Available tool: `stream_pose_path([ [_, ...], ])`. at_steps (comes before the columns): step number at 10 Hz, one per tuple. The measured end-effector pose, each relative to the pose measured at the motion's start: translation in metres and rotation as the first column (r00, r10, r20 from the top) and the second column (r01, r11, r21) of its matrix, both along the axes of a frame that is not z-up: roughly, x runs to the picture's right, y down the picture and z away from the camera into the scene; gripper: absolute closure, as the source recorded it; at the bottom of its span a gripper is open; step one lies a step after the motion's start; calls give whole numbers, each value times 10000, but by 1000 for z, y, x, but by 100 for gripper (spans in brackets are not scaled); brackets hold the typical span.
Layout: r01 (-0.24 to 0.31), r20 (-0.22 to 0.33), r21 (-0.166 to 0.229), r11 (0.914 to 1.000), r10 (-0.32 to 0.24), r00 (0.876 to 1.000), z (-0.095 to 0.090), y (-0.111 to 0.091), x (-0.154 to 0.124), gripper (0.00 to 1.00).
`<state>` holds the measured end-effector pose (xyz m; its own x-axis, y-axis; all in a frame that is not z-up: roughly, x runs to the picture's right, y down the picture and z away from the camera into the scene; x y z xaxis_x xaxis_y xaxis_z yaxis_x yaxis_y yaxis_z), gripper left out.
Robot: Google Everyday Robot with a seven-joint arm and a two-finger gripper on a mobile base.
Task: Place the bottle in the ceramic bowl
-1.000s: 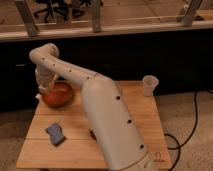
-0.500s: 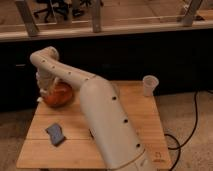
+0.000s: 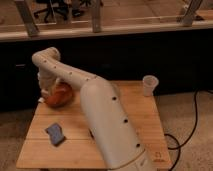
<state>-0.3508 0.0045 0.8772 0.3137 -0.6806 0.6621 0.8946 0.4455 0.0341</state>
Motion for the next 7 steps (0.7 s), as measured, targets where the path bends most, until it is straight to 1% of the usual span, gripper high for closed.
stream_pose_path([
  [1,31,-12,-40,10000,-31,10000,1,0,1,91],
  [2,81,2,-97,9999,-81,10000,1,0,2,80],
  [4,148,43,-172,9997,-147,9999,2,0,1,61],
  [5,190,77,-203,9996,-188,9998,1,1,-1,48],
  [7,222,103,-238,9995,-219,9997,2,1,-1,31],
])
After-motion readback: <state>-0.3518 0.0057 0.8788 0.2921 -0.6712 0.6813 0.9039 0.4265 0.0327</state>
